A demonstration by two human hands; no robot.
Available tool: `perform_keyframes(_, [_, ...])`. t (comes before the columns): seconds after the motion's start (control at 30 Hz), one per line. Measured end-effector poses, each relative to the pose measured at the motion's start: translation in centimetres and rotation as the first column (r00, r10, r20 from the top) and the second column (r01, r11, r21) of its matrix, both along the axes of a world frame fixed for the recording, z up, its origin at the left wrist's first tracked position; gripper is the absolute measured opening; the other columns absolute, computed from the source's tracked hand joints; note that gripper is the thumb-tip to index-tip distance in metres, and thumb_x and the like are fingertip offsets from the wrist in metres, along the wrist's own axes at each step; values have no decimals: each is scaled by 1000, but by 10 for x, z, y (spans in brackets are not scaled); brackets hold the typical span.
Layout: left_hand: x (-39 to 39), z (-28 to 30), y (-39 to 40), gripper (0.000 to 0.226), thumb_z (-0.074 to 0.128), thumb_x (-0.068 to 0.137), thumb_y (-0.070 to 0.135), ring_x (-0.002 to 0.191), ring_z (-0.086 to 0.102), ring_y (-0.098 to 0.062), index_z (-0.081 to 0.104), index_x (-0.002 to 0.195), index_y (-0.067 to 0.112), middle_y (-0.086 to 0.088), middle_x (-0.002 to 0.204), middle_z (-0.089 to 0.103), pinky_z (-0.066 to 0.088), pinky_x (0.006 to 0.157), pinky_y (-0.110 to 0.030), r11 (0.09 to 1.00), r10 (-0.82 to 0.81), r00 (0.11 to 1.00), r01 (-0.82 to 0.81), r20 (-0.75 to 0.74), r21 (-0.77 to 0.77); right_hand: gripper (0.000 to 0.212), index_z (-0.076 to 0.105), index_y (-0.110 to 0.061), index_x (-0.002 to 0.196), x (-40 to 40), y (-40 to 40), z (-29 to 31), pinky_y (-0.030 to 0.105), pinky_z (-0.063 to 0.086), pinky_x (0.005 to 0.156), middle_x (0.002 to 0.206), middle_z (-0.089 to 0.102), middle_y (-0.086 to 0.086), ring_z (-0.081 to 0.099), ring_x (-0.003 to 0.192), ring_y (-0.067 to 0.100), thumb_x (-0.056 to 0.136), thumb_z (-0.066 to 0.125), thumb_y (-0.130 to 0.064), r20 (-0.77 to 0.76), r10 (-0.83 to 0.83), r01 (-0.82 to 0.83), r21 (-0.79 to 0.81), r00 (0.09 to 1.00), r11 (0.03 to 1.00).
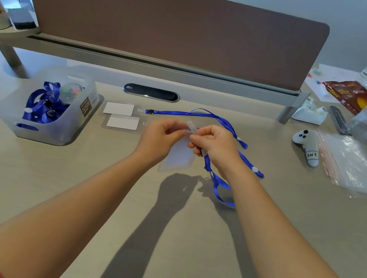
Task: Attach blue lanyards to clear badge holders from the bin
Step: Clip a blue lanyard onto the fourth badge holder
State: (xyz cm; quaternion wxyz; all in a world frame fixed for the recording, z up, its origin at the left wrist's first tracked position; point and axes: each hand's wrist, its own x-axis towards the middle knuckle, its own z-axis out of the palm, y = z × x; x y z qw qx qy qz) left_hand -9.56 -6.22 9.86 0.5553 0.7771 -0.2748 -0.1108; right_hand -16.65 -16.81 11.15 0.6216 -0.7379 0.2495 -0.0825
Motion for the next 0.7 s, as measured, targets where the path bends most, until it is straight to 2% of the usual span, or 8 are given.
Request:
perform_keyframes(0.1, [5,2,2,20,53,85,6,87,55,-15,62,102,4,-1,92,60,43,78,-25,998,62,998,-62,16,13,21,50,-18,70,1,1,-3,17,44,56,69,57,-2,53,60,10,82,60,-4,-22,-17,13,-161,1000,987])
perform_keyframes(0.17, [9,2,3,20,53,85,6,88,55,-15,62,102,4,-3,94,61,41,80,-26,995,95,995,-96,24,11,21,50,-20,69,2,1,-3,17,43,57,67,57,-3,52,59,9,85,57,-8,-17,-27,23,-213,999,977])
perform_keyframes(0.23, [11,2,4,20,52,85,7,89,55,-16,62,102,5,-5,96,62,42,81,-27,993,114,993,-115,39,16,14,57,-14,76,3,2,-3,20,43,59,66,57,-4,51,55,9,89,51,-14,-16,-29,25,-228,999,973])
perform_keyframes(0.3, [12,2,4,20,52,85,7,88,54,-15,62,103,5,-3,94,60,42,80,-26,993,116,992,-118,57,27,22,64,-5,89,6,3,-2,21,42,59,65,57,-3,50,54,10,92,46,-17,-33,-21,13,-226,999,974])
perform_keyframes(0.43, [10,1,3,20,51,85,7,86,53,-13,62,102,5,-1,90,58,41,70,-12,995,94,991,-97,91,24,32,64,3,101,8,5,0,20,41,56,64,53,0,47,53,11,95,41,-19,-88,18,-31,-153,996,988])
perform_keyframes(0.6, [9,1,4,22,51,85,6,89,53,-13,61,105,3,-13,104,65,43,77,-23,996,84,992,-87,94,20,34,63,3,99,6,5,3,17,45,47,60,55,3,50,44,8,96,40,-21,-101,55,-54,14,993,998])
perform_keyframes(0.7, [8,2,4,24,51,85,5,91,53,-13,60,107,3,-16,108,65,43,79,-21,998,67,994,-68,90,4,30,63,-6,83,5,5,5,17,46,45,59,56,3,52,41,7,94,43,-25,-84,49,-41,98,995,994])
